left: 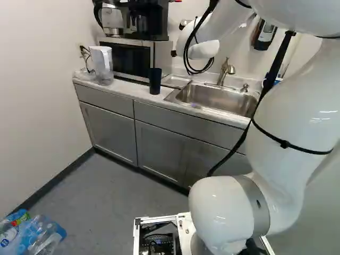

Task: Rinse the cup and place it in the tray

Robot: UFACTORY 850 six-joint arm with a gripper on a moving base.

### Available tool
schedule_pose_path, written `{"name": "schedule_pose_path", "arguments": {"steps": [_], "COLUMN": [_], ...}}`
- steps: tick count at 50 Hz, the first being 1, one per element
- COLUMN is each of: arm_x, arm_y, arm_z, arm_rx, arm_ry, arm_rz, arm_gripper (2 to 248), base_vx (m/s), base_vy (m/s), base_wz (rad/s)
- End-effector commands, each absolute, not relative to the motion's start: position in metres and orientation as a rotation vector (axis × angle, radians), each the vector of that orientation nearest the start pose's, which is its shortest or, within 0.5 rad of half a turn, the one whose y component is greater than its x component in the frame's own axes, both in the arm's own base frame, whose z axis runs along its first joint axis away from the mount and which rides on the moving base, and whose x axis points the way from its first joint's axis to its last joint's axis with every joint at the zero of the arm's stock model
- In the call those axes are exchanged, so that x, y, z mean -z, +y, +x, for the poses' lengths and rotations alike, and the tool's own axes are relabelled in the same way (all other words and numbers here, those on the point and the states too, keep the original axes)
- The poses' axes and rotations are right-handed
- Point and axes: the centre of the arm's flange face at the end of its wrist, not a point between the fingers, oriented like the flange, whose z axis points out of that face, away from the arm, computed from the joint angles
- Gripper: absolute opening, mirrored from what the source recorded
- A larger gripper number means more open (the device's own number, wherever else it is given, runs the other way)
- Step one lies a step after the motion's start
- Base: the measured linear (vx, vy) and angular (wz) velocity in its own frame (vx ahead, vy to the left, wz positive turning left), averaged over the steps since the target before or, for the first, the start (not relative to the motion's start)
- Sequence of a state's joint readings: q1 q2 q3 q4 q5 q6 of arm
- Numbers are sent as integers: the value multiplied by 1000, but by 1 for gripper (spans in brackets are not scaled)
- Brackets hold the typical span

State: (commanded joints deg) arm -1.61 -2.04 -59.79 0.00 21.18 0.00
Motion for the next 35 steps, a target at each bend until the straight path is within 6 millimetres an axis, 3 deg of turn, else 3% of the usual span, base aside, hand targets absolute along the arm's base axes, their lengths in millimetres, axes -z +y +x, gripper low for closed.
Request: {"name": "schedule_pose_path", "arguments": {"steps": [35], "arm_x": [-636], "arm_y": [-17], "arm_z": [543], "arm_rx": [2009], "arm_ry": [38], "arm_rz": [-2441], "arm_gripper": [247], "base_vx": [18], "base_vy": [0], "base_wz": [2]}}
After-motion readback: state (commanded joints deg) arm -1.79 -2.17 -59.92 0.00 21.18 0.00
